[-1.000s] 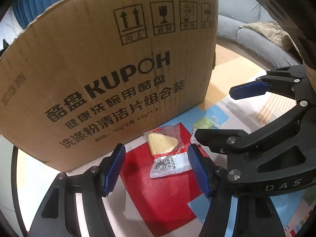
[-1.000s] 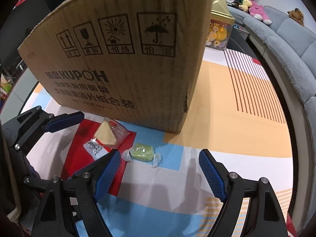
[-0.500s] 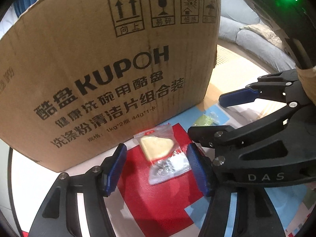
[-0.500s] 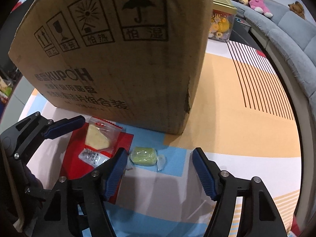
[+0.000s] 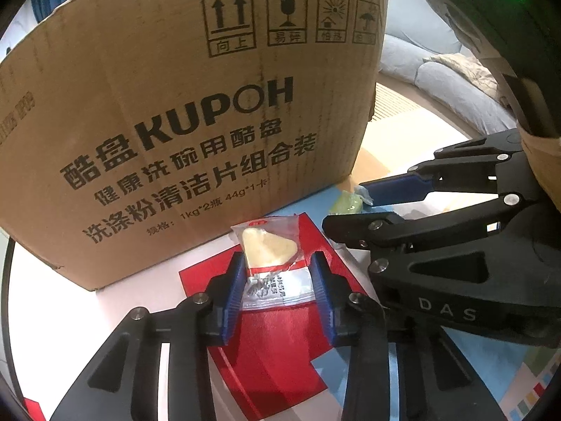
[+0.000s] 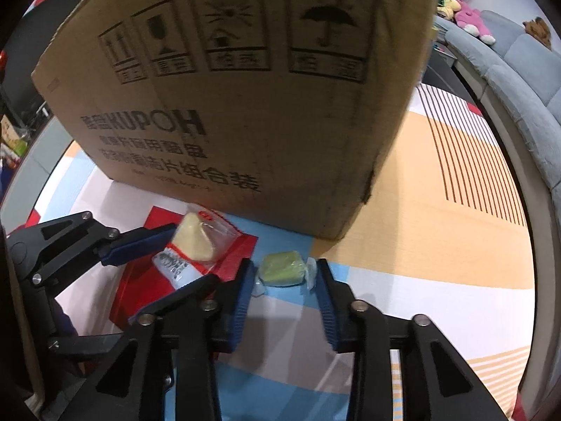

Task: Organize snacks
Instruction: 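Grasp the cheese wedge packet with left tool while right tool grasps the green candy, then lift and carry the cheese packet and green candy over the box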

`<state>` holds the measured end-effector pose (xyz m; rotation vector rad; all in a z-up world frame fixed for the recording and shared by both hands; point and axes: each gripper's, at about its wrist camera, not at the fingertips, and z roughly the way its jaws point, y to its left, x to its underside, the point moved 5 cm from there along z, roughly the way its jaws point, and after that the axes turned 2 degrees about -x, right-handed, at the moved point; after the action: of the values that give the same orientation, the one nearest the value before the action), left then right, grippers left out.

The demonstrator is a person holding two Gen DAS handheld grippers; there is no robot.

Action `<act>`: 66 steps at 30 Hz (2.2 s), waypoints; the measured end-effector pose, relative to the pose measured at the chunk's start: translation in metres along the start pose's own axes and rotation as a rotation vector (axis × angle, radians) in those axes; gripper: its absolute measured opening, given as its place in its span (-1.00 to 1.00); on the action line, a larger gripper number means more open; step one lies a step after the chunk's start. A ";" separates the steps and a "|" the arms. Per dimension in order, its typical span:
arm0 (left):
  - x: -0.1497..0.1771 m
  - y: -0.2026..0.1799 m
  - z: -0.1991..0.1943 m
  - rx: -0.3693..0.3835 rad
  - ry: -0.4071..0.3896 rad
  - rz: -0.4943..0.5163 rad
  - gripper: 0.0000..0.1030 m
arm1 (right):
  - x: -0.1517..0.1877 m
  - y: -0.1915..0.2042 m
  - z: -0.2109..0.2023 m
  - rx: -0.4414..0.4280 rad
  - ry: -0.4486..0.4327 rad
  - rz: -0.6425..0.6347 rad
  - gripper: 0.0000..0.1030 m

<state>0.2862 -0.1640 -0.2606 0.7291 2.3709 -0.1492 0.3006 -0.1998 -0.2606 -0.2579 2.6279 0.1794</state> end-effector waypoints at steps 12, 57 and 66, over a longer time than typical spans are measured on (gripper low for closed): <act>0.015 0.019 -0.011 -0.022 0.008 -0.026 -0.33 | 0.008 -0.010 -0.011 0.010 -0.013 0.037 -0.40; -0.006 0.041 -0.119 -0.121 -0.118 -0.098 -0.48 | -0.012 0.011 -0.110 0.035 -0.164 0.015 -0.40; -0.023 0.057 -0.155 -0.167 -0.187 -0.136 -0.48 | -0.031 0.028 -0.141 0.033 -0.232 -0.016 -0.40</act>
<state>0.2461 -0.0835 -0.1204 0.4550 2.2221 -0.0722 0.2564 -0.1927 -0.1209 -0.2315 2.3958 0.1503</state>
